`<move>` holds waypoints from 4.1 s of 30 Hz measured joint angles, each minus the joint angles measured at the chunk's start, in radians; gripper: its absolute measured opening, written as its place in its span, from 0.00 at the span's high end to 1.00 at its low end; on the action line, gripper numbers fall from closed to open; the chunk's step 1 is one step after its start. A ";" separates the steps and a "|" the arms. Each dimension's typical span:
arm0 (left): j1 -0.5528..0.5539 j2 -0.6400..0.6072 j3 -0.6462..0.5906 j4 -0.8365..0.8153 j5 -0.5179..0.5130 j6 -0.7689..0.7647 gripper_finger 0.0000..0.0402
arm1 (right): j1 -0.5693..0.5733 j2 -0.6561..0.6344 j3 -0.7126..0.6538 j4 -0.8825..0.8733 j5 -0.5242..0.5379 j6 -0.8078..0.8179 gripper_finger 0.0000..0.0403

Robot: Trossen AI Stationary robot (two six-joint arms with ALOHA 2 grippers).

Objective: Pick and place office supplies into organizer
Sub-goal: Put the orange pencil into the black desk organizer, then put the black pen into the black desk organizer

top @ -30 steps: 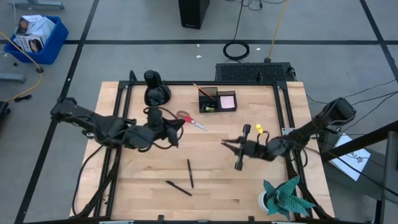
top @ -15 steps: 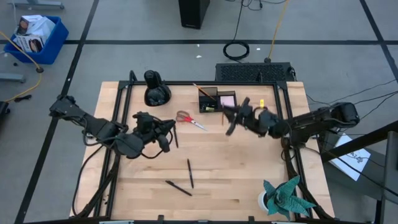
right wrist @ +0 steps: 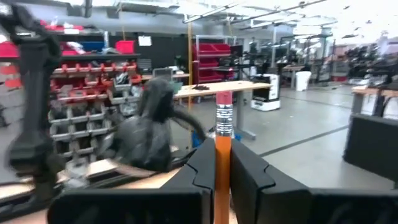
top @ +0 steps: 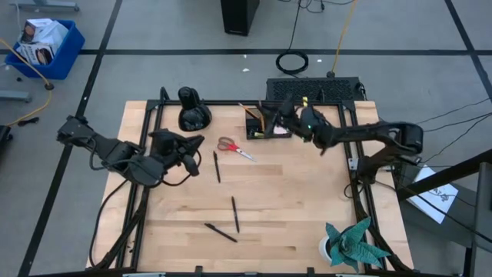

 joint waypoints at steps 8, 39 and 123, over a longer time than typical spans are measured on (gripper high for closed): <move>0.001 -0.037 0.000 -0.068 -0.041 -0.002 0.92 | -0.152 0.067 0.056 0.006 -0.107 0.037 0.96; 0.005 -0.035 -0.001 -0.076 0.020 -0.006 0.92 | -0.266 0.394 0.134 0.184 -0.182 0.063 0.82; 0.181 -0.139 0.000 -0.280 0.515 0.241 0.92 | 0.758 0.610 0.667 -1.024 0.397 1.246 0.54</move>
